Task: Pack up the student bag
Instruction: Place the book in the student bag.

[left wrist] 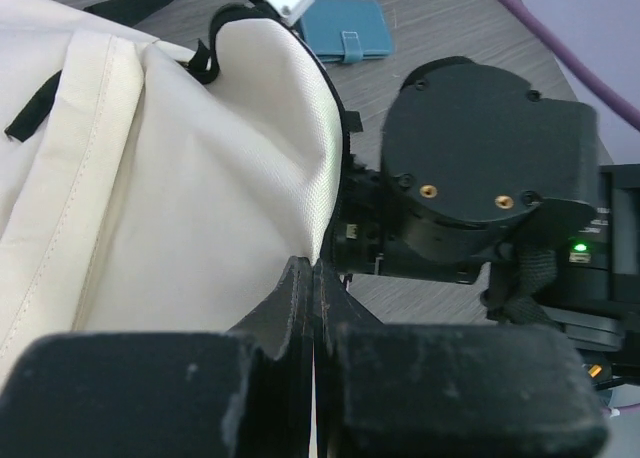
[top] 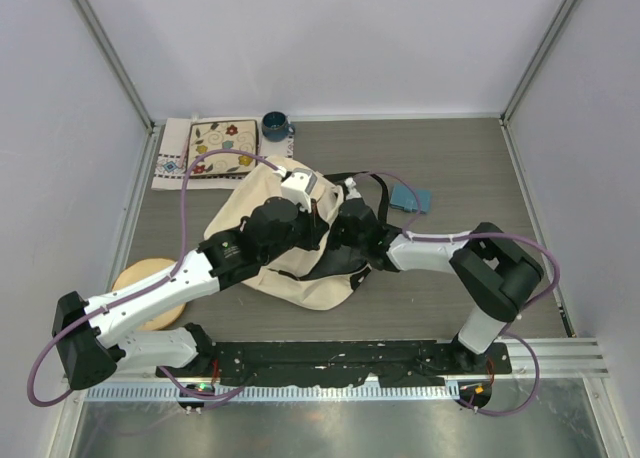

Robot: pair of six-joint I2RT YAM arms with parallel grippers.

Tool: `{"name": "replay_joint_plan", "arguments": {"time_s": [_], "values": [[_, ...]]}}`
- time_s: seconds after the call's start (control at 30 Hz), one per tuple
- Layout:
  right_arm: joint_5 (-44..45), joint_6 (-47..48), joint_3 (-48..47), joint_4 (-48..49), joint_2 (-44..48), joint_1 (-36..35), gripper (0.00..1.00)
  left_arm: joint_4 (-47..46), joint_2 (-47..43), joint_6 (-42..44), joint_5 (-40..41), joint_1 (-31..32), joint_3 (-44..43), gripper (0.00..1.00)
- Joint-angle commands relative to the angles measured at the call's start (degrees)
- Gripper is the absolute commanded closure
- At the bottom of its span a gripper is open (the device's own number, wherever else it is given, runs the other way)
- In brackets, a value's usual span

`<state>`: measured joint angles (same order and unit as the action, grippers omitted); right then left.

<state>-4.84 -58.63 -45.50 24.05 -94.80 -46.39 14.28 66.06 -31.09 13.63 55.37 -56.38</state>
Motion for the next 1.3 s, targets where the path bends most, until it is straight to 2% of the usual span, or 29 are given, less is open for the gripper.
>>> {"name": "replay_joint_plan", "arguments": {"time_s": [0.0,0.1,0.23,0.43,0.57,0.8,0.97,1.17,1.27], "values": [[-0.52,-0.17,-3.81,6.44,-2.66,-0.1,0.53,-5.76,-1.29,-0.55,-1.85,0.17,-0.93,1.0],[0.27,-0.34,-0.4,6.97,-1.09,-0.02,0.44,-5.67,-1.64,-0.81,-1.24,0.17,-0.49,1.0],[3.51,1.85,4.53,4.26,6.27,-0.02,0.34,-5.5,-1.9,-0.99,-0.62,0.17,0.04,1.0],[9.67,3.61,9.55,-0.94,13.24,-0.01,0.3,-5.93,-1.55,-1.08,-1.15,0.17,0.13,1.0],[7.84,2.91,8.85,1.6,10.96,-0.01,0.3,-6.11,-1.29,-1.08,-1.67,0.17,-0.13,1.0],[2.91,1.15,2.79,9.34,0.33,-0.1,0.3,-6.11,-1.99,-0.9,-2.46,0.17,-0.31,1.0],[1.33,0.8,1.29,21.38,-3.19,-0.01,0.35,-6.11,-1.73,-0.9,-4.04,0.17,-0.31,1.0],[2.38,2.29,1.37,21.65,-4.25,-0.01,0.47,-6.72,-0.32,-1.08,-5.89,0.17,-0.57,1.0],[2.73,2.03,3.13,22.71,-4.6,-0.01,0.59,-6.9,0.03,-1.08,-6.07,0.09,-0.75,1.0]]}}
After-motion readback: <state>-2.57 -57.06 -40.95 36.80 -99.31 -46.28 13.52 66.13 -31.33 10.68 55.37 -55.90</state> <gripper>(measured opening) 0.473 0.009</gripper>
